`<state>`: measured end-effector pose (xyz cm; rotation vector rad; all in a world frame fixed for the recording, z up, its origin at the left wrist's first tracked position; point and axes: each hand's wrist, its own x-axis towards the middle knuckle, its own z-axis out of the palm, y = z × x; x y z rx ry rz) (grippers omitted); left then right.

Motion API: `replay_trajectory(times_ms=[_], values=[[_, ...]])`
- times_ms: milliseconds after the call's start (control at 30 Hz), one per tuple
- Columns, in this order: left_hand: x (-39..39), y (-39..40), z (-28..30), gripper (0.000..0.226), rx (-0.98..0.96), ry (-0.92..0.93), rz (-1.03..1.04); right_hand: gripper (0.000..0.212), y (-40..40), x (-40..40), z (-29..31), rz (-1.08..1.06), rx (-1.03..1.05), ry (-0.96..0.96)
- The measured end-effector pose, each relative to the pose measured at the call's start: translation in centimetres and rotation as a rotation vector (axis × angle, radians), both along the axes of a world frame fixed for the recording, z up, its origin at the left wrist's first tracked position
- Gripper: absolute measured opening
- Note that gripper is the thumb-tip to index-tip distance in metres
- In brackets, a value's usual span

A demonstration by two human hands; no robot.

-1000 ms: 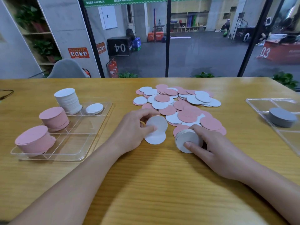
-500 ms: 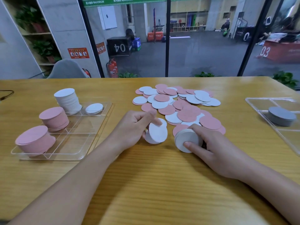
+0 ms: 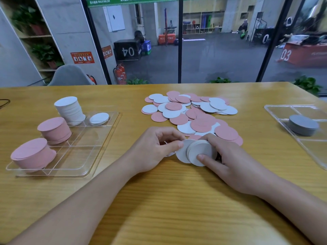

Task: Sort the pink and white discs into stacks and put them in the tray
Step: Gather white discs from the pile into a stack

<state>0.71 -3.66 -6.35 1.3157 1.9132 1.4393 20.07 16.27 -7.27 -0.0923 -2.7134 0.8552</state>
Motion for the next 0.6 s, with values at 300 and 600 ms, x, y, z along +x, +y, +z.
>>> replay_trajectory(times_ms=[300,600], values=[[-0.1,0.3,-0.1,0.021,0.017,0.130,0.142,0.017,0.0,-0.2,-0.2,0.001,0.016,-0.005],[-2.7,0.0,-1.1,0.077,-0.535,0.505,0.432,0.021,-0.1,-0.1,-0.1,0.013,-0.040,0.006]])
